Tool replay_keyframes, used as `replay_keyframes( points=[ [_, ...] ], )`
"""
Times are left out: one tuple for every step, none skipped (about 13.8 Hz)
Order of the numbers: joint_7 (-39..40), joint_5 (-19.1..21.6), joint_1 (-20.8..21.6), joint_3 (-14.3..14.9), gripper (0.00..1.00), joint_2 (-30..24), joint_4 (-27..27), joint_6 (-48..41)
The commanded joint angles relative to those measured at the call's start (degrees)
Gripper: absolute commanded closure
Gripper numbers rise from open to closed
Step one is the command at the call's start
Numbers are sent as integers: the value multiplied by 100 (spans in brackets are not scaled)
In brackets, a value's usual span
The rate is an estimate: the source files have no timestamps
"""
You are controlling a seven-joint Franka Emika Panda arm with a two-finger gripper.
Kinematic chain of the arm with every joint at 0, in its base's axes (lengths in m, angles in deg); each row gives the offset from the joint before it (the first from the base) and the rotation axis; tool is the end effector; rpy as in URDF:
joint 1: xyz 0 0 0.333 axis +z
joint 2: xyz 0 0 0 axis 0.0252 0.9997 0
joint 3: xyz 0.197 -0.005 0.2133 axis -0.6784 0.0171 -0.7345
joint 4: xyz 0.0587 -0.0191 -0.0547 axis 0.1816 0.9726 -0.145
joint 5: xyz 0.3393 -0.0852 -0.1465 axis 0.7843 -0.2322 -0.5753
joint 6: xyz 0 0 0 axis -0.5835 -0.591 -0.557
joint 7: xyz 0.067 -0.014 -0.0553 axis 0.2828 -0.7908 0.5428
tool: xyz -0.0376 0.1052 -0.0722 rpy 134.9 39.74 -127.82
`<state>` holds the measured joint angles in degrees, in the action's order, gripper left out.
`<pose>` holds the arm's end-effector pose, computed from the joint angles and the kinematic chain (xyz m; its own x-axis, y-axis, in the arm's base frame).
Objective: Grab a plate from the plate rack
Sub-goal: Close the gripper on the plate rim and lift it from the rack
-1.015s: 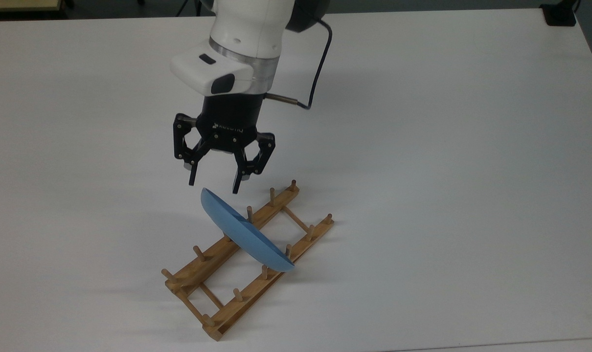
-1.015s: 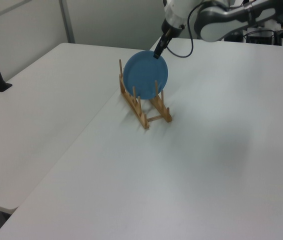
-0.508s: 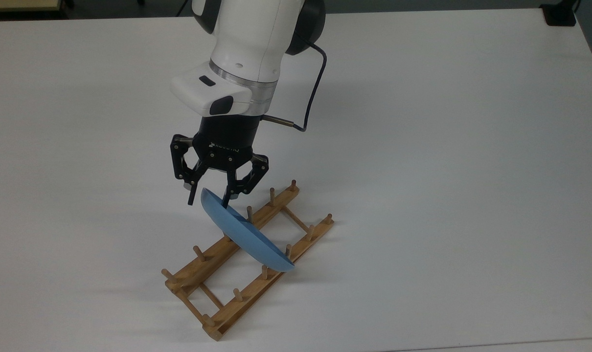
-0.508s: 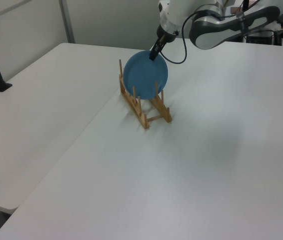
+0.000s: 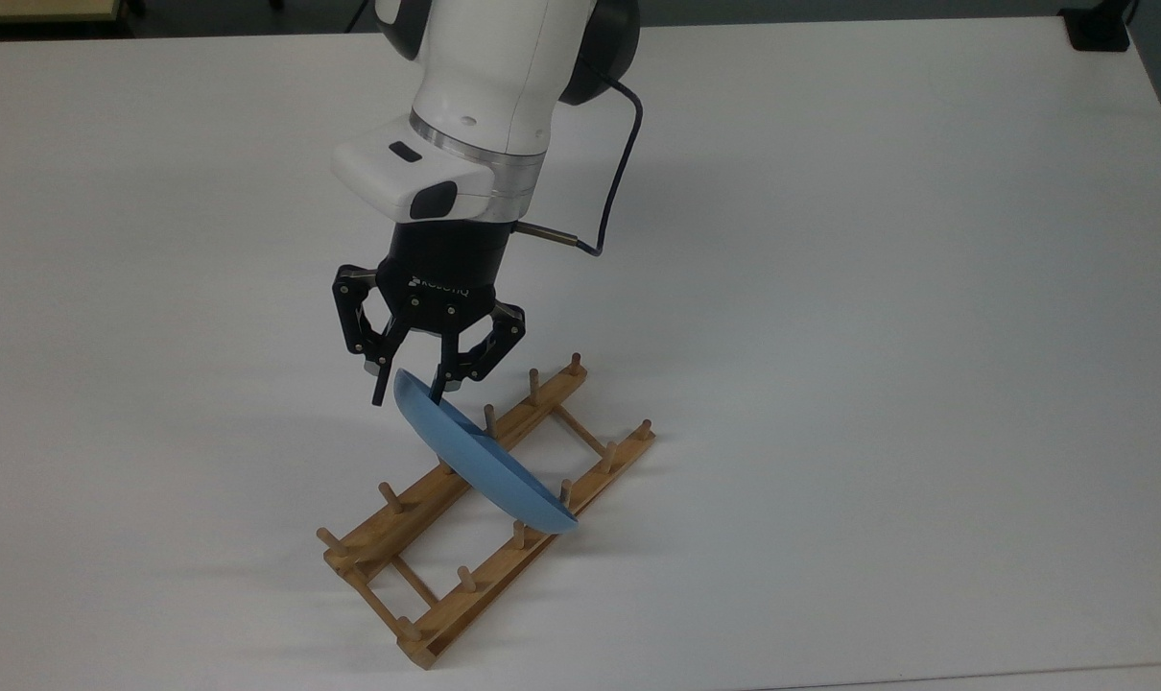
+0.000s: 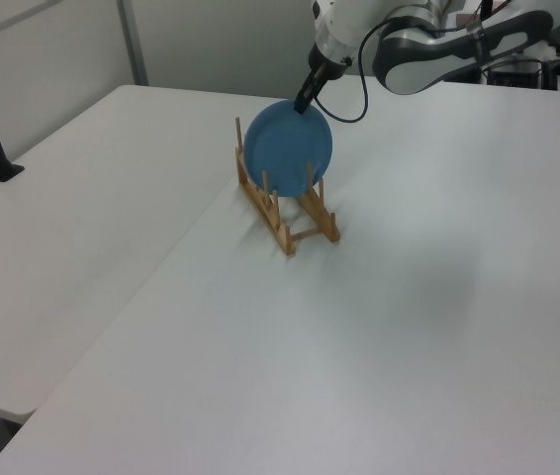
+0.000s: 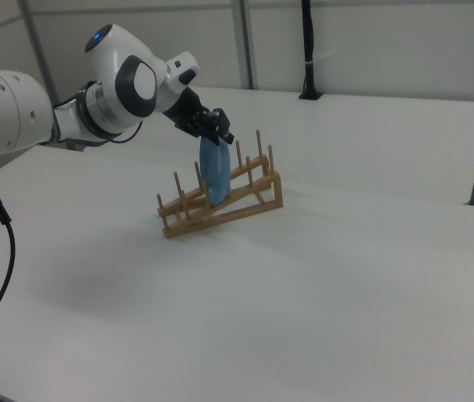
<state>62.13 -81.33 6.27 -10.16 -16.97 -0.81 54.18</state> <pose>0.7212 0.0279 0.4524 0.8321 0.0861 0.5479 -0.0954 -0.9509 0.2943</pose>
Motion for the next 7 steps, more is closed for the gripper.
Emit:
replay_keyframes(
  points=[
    [-143,-133,72,54,75,-27,-6,65],
    [-143,-133,72,54,78,-36,-6,65],
    [-143,-142,72,46,79,-45,-6,56],
    [-143,-142,72,54,81,-53,-6,47],
    [-143,-150,72,54,84,-80,-6,47],
    [-134,-151,72,54,86,-123,-6,39],
    [-134,-272,72,54,88,-202,3,30]
  ],
)
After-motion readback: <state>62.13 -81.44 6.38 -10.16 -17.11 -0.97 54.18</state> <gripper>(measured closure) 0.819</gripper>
